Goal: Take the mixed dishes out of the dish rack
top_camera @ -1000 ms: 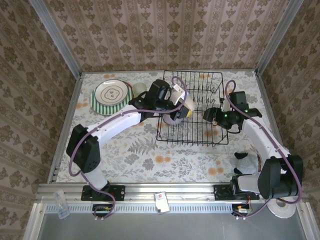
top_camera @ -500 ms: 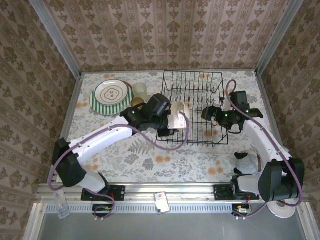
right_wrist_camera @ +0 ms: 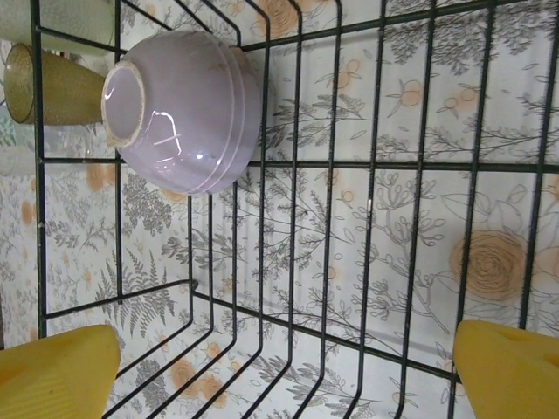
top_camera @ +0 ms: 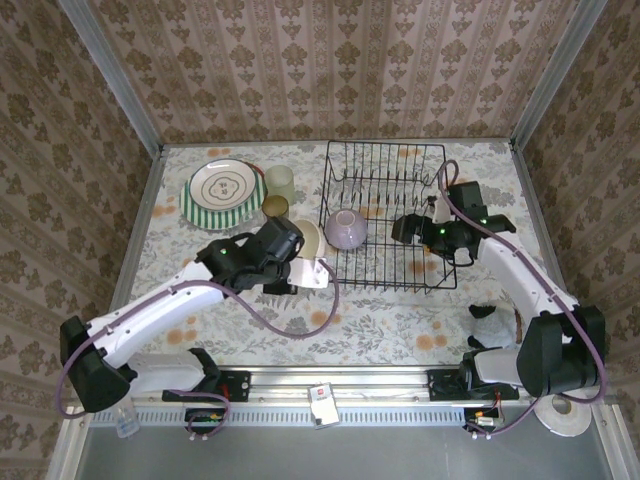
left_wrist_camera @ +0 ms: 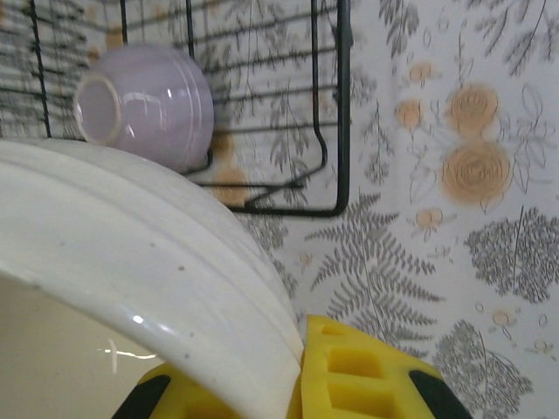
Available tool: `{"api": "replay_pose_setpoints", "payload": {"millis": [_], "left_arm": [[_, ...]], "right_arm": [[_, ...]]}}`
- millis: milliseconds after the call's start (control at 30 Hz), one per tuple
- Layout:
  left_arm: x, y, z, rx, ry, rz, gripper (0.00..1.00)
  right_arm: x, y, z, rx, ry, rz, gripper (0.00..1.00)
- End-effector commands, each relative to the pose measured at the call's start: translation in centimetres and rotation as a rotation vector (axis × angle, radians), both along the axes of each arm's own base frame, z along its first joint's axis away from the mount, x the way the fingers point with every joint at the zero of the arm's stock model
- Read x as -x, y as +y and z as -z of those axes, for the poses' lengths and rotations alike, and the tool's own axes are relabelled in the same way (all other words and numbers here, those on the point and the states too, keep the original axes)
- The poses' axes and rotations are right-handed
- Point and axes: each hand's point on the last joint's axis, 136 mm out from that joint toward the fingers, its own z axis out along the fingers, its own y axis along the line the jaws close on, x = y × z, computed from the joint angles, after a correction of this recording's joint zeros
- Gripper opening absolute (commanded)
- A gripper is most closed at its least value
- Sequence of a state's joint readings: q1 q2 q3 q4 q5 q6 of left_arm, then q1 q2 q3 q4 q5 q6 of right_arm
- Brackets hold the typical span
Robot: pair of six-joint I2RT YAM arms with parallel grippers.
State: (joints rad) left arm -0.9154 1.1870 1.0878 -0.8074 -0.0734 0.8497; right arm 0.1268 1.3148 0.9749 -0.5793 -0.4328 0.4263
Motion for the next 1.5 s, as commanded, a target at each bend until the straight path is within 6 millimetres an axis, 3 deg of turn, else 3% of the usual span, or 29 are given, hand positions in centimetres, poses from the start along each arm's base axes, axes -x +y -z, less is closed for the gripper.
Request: {"api": "replay_pose_setpoints", "payload": {"millis": [0,300,733,1100,1467], "left_arm": [[-1.1,1.3,0.4,0.000,0.010,-0.100,0.00],[-3.2,3.6,4.1,-0.016,0.158,-0.285,0.00],[-5.4,5.0,10.1,-0.133,0.324,-0.454,0.00],[-6.8,6.2,12.5,-0.207,0.341,-0.549,0.00],[-8.1,7.4,13.0,-0.261,0.315,-0.598,0.00]], "right_arm": [[-1.0,1.1,-1.3,-0.016,-0.033,-0.022,0.99],[-0.5,1.7,-1.0,-0.008,-0.030,-0.041,1.00],[0.1,2.3,-0.5,0.001,-0.017,-0.060,1.00],[0.3,2.3,-0.2,0.001,-0.011,-0.064,1.00],[0.3,2.5,-0.1,-0.002,-0.008,-0.068,1.00]]}}
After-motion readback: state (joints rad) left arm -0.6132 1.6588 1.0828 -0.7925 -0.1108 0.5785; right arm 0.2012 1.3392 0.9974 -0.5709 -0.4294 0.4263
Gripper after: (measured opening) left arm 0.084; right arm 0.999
